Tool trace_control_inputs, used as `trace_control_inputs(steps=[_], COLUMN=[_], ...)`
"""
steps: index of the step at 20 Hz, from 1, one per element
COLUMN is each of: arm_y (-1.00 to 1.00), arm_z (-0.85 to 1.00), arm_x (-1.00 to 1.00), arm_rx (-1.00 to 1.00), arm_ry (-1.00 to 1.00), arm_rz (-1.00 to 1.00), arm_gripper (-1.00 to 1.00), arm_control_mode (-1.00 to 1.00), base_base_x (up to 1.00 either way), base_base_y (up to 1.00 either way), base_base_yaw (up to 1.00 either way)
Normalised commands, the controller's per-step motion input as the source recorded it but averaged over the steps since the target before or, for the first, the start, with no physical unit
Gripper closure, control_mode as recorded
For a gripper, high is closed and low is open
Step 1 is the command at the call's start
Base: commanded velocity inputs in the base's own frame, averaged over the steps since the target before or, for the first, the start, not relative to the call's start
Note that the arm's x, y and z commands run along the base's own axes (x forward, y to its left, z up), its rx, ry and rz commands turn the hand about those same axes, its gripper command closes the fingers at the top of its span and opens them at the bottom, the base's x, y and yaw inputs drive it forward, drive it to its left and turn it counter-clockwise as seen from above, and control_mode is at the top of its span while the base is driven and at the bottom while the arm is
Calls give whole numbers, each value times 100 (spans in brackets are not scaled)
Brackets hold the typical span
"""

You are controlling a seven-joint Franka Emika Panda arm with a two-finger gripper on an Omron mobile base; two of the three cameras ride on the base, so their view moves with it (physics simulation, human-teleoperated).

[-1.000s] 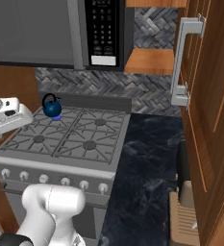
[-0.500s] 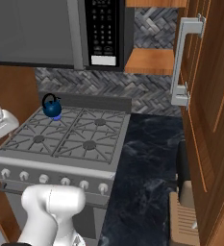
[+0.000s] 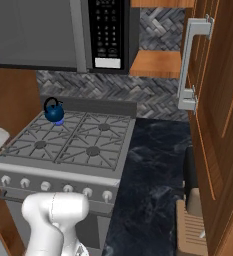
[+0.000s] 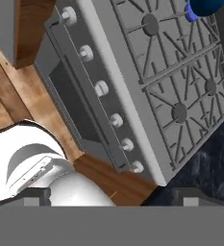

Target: The kettle is done boiling. Turn off the stove, then wait for 300 timesteps before moving the kettle to the dining table.

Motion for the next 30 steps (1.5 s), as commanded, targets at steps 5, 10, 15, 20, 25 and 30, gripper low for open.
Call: trace_control_inputs(steps=[5,10,15,20,25,30], arm_y=[9,8,17,28,31,25], arm_z=[-16,-30,-37,-37,-41,-48], arm_x=[-8,2,2,0,0,7], arm_rx=[-19,-18,-20,-25,-29,-28], arm_ry=[-1,0,0,0,0,0], arm_rz=[29,32,31,25,14,14], arm_gripper=[-100,-100,-100,-100,-100,-100], arm_control_mode=[-100,-100,-100,-100,-100,-100], base_base_x=[0,0,0,0,0,0], base_base_y=[0,0,0,0,0,0], base_base_yaw=[0,0,0,0,0,0])
